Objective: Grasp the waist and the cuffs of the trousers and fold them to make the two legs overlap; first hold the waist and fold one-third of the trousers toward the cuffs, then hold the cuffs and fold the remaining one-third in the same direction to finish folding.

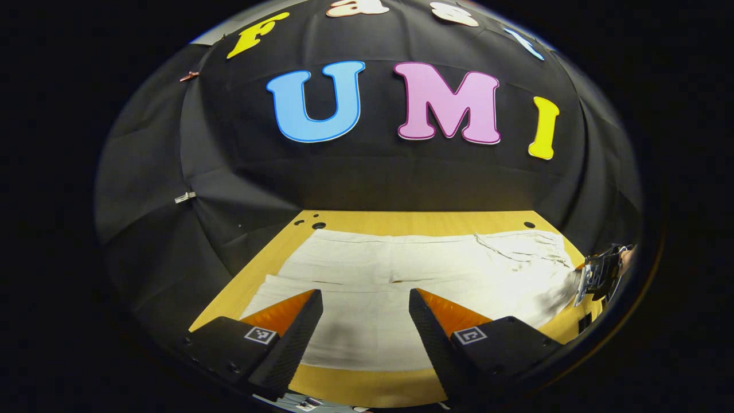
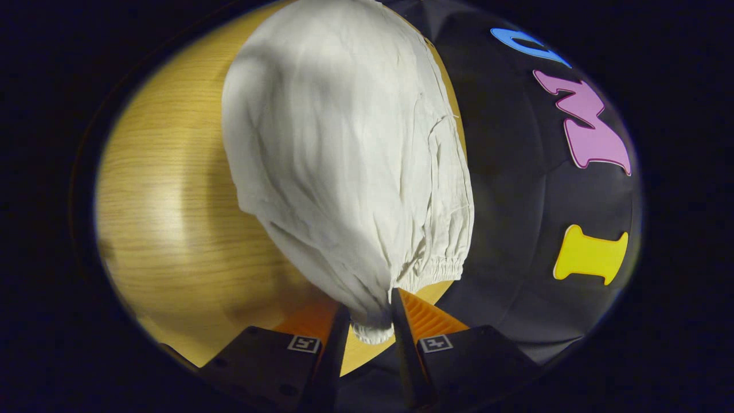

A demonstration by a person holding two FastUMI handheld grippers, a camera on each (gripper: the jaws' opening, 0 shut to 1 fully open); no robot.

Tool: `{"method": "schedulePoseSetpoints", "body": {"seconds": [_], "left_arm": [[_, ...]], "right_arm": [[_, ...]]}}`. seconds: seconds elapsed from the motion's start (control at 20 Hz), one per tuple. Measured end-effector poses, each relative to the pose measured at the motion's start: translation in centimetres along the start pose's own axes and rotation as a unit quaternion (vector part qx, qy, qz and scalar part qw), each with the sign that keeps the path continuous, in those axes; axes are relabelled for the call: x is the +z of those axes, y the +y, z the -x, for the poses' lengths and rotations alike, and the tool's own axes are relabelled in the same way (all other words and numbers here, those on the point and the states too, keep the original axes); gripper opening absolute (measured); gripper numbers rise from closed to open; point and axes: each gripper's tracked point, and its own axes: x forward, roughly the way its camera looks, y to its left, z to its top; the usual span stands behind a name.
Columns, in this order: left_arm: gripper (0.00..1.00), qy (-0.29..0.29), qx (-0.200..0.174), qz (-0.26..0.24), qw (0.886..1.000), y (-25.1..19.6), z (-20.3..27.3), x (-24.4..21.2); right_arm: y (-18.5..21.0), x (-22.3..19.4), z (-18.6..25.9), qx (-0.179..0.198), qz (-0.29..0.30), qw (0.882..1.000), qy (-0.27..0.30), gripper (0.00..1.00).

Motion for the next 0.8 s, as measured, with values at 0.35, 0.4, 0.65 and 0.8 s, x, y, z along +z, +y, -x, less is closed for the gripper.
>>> {"method": "schedulePoseSetpoints", "body": {"seconds": [0.35, 0.4, 0.65, 0.8], "left_arm": [[0.98, 0.058, 0.062, -0.08, 0.993, 7.2, -1.3, -7.5], [0.98, 0.068, 0.066, -0.102, 0.99, 8.5, -1.4, -8.5], [0.98, 0.141, 0.047, -0.254, 0.956, 16.9, -2.6, -14.1], [0.98, 0.185, 0.011, -0.357, 0.915, 21.0, -2.6, -16.9]], "right_arm": [[0.4, -0.2, -0.7, 0.087, -0.065, 0.993, 0.055, 0.19], [0.5, 0.1, -0.8, 0.109, -0.082, 0.989, 0.047, 0.14], [0.5, 0.2, -0.5, 0.136, -0.045, 0.989, 0.036, 0.05], [0.5, 0.1, -0.5, 0.134, -0.03, 0.99, 0.04, 0.05]]}}
